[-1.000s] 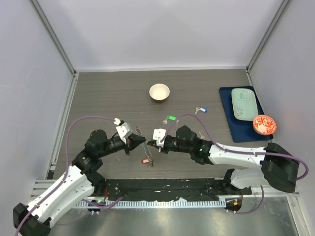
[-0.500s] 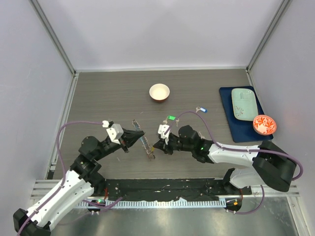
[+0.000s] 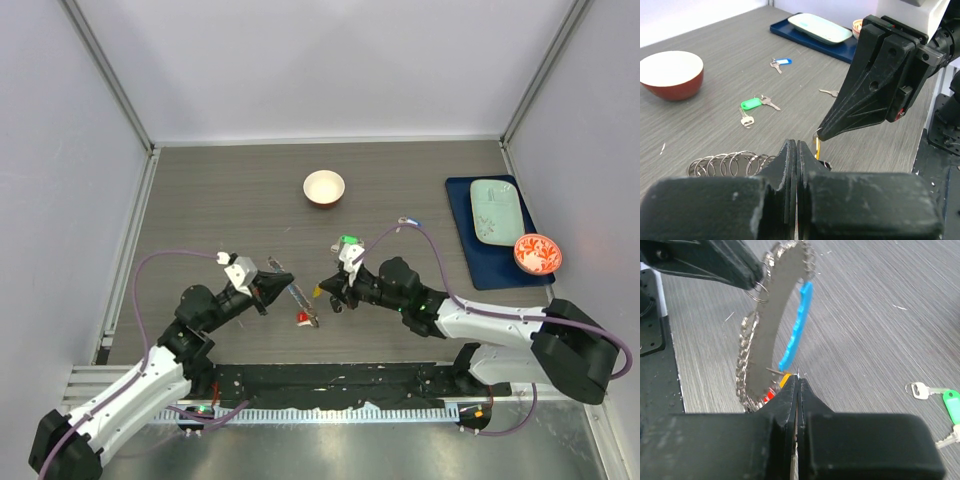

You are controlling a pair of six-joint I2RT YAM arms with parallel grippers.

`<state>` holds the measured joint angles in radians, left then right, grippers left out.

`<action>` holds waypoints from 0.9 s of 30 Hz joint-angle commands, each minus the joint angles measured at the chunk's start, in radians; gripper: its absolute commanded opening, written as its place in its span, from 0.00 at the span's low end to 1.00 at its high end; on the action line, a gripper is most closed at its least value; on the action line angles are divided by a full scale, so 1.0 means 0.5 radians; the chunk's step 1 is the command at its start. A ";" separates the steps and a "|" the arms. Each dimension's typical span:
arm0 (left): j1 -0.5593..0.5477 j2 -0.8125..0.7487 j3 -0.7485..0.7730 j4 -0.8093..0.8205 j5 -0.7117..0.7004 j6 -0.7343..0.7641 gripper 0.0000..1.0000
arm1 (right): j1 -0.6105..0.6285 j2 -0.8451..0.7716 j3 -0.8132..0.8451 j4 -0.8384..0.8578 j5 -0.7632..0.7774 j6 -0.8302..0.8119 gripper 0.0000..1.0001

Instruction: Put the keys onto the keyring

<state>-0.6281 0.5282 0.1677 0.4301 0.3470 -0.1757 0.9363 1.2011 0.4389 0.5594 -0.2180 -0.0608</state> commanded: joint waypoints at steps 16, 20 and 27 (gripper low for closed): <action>-0.005 -0.047 -0.078 0.355 -0.096 0.075 0.00 | -0.151 -0.028 0.521 -1.722 0.721 0.628 0.01; -0.011 -0.078 -0.093 0.330 -0.080 0.078 0.00 | -0.247 0.104 0.634 -1.885 0.709 0.625 0.01; -0.023 -0.117 -0.099 0.257 -0.074 0.133 0.00 | -0.336 0.429 0.846 -2.018 0.617 0.499 0.01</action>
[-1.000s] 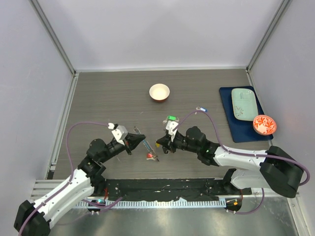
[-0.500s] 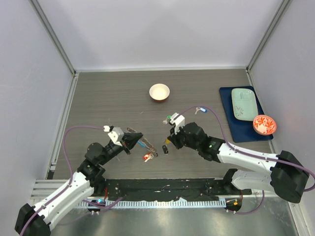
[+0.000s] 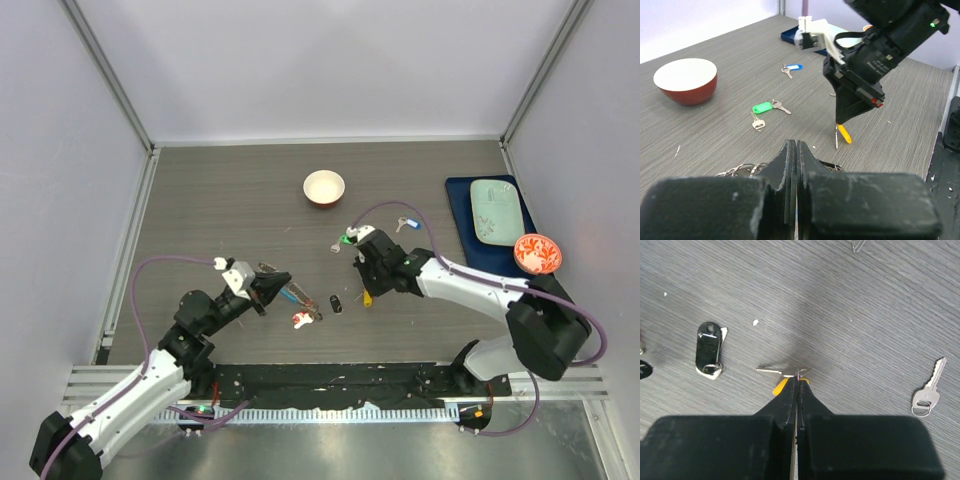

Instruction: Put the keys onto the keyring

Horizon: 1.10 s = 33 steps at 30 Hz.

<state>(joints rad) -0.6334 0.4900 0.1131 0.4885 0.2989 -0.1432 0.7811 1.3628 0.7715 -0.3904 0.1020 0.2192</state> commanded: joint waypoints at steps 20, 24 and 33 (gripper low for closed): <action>-0.071 -0.158 0.004 0.032 -0.024 0.130 0.00 | -0.102 0.582 0.301 0.342 -0.060 -0.285 0.01; -0.074 -0.155 -0.002 0.032 -0.027 0.133 0.00 | -0.102 0.551 0.233 0.419 -0.075 -0.242 0.04; -0.077 -0.164 -0.011 0.042 -0.052 0.139 0.00 | -0.102 0.235 0.172 0.514 -0.054 -0.230 0.35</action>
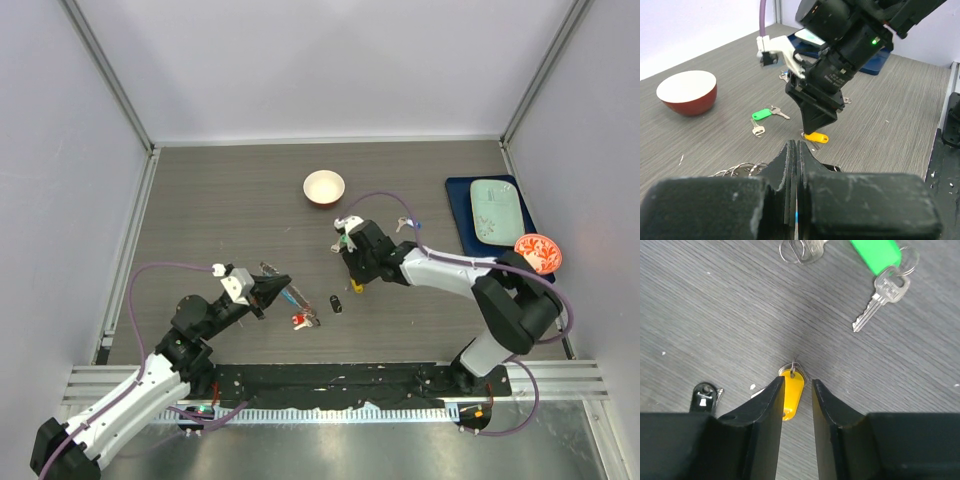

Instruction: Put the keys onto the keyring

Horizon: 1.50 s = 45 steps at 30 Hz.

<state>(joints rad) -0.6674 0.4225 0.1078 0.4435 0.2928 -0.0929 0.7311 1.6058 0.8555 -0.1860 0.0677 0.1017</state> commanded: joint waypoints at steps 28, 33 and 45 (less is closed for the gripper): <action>-0.006 -0.139 -0.123 0.408 0.010 -0.078 0.00 | 0.078 -0.340 -0.475 2.274 -1.765 -0.013 0.37; -0.006 -0.048 -0.111 0.490 0.059 -0.103 0.00 | 0.115 -0.224 -0.416 2.360 -1.761 0.023 0.34; -0.006 -0.050 -0.108 0.540 0.077 -0.118 0.00 | 0.161 -0.082 -0.318 2.378 -1.856 0.073 0.24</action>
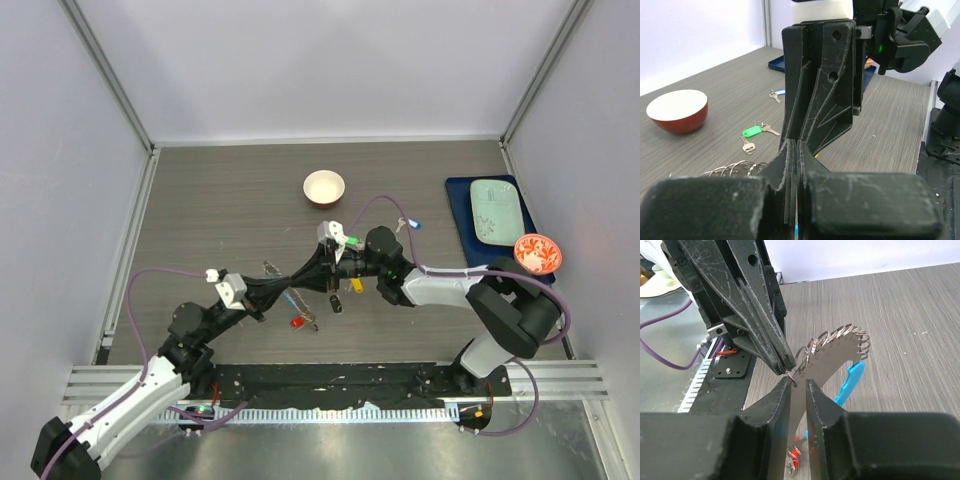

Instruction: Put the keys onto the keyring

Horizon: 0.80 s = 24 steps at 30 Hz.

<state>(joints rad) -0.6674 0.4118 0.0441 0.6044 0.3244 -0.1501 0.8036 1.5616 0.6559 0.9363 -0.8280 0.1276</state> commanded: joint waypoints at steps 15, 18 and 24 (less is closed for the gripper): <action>-0.009 -0.154 -0.014 0.062 -0.084 0.027 0.03 | 0.031 -0.165 0.222 -0.506 0.112 -0.266 0.01; -0.009 -0.213 -0.030 -0.064 -0.106 0.055 0.16 | 0.053 -0.236 0.390 -1.132 0.339 -0.524 0.01; -0.006 -0.431 -0.076 -0.208 -0.155 0.082 0.34 | 0.120 -0.258 0.822 -2.071 0.708 -0.810 0.01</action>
<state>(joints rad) -0.6678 0.2607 0.0441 0.5499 0.2863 -0.1356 0.8417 1.4734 0.8856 0.2543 -0.6262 -0.1394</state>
